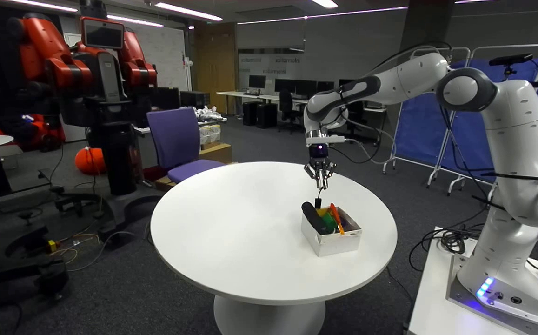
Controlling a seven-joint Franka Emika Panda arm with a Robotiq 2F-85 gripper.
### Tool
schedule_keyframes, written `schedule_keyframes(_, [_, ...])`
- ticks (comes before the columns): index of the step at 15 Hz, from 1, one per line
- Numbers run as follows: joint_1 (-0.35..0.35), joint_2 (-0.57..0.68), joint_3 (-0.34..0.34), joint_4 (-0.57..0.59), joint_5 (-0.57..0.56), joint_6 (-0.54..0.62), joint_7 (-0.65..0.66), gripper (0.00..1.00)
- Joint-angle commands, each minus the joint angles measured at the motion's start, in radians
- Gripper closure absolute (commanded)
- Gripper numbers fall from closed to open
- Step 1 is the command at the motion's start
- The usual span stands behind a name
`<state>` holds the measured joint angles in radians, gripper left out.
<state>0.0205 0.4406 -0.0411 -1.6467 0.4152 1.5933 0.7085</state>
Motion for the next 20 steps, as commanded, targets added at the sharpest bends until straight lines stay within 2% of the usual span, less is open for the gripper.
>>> schedule_keyframes(1, [0.003, 0.013, 0.003, 0.029, 0.015, -0.050, 0.057, 0.96])
schedule_keyframes(7, [0.016, 0.026, 0.006, 0.030, 0.008, -0.068, 0.101, 0.96])
schedule_keyframes(16, [0.012, 0.103, 0.000, 0.087, -0.018, -0.066, 0.084, 0.96])
schedule_keyframes(17, [0.013, 0.107, 0.000, 0.089, -0.020, -0.064, 0.085, 0.58])
schedule_keyframes(18, [0.014, 0.108, 0.000, 0.089, -0.021, -0.060, 0.084, 0.56])
schedule_keyframes(20, [0.014, 0.111, 0.000, 0.090, -0.022, -0.061, 0.080, 0.41])
